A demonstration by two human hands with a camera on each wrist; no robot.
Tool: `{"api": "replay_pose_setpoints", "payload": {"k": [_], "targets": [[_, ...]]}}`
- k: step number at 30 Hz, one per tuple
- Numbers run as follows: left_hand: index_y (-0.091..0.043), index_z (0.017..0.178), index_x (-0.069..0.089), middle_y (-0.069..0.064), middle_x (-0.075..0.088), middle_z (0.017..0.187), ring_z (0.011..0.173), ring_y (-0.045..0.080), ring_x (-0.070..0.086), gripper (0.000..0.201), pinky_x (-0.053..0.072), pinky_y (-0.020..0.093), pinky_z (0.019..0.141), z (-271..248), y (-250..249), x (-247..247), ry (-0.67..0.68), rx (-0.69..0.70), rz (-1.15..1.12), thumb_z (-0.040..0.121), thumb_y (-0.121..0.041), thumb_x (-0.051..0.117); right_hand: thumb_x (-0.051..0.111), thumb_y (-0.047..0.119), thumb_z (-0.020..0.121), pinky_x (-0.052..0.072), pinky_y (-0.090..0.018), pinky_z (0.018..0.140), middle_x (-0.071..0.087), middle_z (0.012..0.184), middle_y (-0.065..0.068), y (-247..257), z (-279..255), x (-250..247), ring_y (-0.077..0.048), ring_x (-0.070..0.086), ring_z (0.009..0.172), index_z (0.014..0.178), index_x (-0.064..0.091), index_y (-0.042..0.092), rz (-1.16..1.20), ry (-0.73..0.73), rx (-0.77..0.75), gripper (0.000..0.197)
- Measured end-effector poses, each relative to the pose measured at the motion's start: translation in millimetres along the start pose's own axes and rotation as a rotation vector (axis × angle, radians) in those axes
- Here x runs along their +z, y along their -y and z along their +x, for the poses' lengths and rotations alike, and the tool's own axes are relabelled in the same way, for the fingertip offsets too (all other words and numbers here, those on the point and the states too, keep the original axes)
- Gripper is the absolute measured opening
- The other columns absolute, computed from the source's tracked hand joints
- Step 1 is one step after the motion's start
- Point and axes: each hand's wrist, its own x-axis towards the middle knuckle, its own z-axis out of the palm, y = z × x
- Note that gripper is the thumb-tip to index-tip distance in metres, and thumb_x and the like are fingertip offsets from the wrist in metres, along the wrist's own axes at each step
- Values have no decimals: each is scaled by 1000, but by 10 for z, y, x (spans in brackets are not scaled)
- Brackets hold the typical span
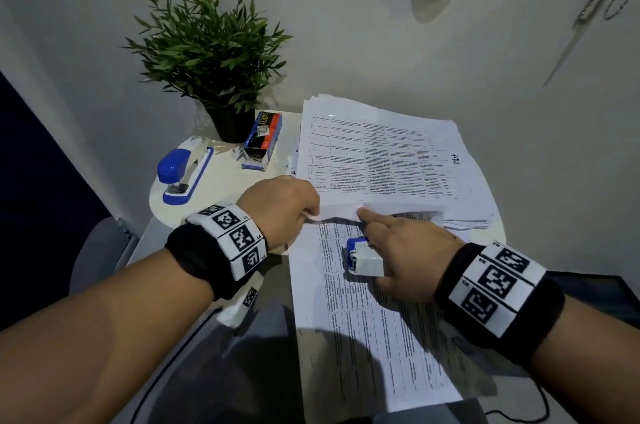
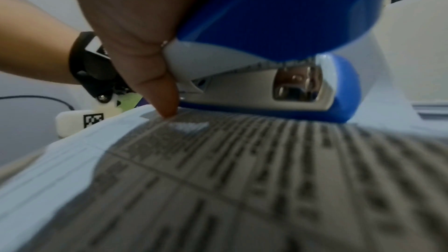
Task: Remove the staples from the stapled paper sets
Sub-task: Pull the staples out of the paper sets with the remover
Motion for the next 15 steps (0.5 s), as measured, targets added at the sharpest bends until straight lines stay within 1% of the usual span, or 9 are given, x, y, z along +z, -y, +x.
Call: {"api": "replay_pose_setpoints", "payload": {"k": [2, 3, 4, 5, 6, 8, 10, 12, 15], "targets": [[-27, 113, 59, -8, 60, 111, 105, 17, 54, 26, 42, 28, 82, 4, -137, -35, -11, -69, 42, 87, -24, 56, 58, 37, 82, 46, -31, 94, 40, 147, -4, -33, 21, -23, -21, 51, 121, 128, 45, 16, 150, -93, 27, 52], [-27, 114, 57, -8, 60, 111, 104, 17, 54, 26, 42, 29, 81, 14, -207, -38, -29, -80, 31, 88, -29, 56, 57, 39, 79, 48, -33, 87, 58, 127, -6, -40, 27, -51, -22, 58, 108, 120, 51, 17, 271, -151, 24, 47], [-26, 111, 59, -5, 62, 107, 102, 19, 56, 23, 41, 29, 79, 27, -275, -39, -50, -83, -9, 89, -31, 55, 56, 40, 76, 48, -31, 76, 65, 103, -2, -37, 23, -100, -21, 61, 93, 107, 56, 19, 396, -221, 16, 38], [-24, 105, 63, -3, 65, 101, 98, 20, 57, 18, 41, 29, 75, 43, -324, -36, -65, -91, -63, 91, -30, 54, 59, 40, 77, 45, -29, 68, 62, 85, 3, -40, 15, -158, -18, 59, 80, 94, 55, 22, 487, -282, 18, 25], [-23, 99, 66, -3, 67, 94, 93, 19, 59, 15, 41, 29, 73, 59, -353, -34, -74, -117, -137, 91, -29, 55, 63, 39, 80, 43, -25, 63, 58, 76, 8, -53, 6, -219, -15, 56, 72, 85, 52, 27, 547, -327, 30, 17], [-23, 91, 69, -4, 67, 84, 86, 15, 61, 13, 45, 27, 72, 84, -357, -38, -76, -200, -306, 90, -30, 58, 67, 40, 81, 42, -26, 59, 55, 67, 11, -83, -10, -346, -11, 53, 64, 75, 47, 28, 650, -466, 75, 24], [-22, 88, 70, -7, 64, 76, 81, 14, 61, 14, 47, 26, 71, 97, -353, -62, -70, -228, -368, 88, -31, 60, 65, 45, 80, 39, -23, 52, 55, 56, 12, -101, -19, -490, -4, 50, 54, 69, 49, 25, 899, -724, 136, 28], [-20, 89, 71, -8, 62, 76, 82, 14, 60, 15, 47, 27, 74, 112, -369, -95, -52, -197, -357, 88, -31, 60, 62, 40, 84, 34, -16, 48, 49, 46, 19, -137, 12, -614, 3, 42, 46, 64, 47, 23, 1174, -957, 182, 30], [-20, 88, 71, -8, 63, 76, 80, 13, 60, 14, 48, 26, 74, 134, -440, -155, -61, -170, -397, 87, -31, 62, 59, 39, 88, 35, -15, 52, 49, 46, 22, -176, 153, -691, 5, 44, 48, 69, 48, 23, 1244, -1015, 255, 28]]}}
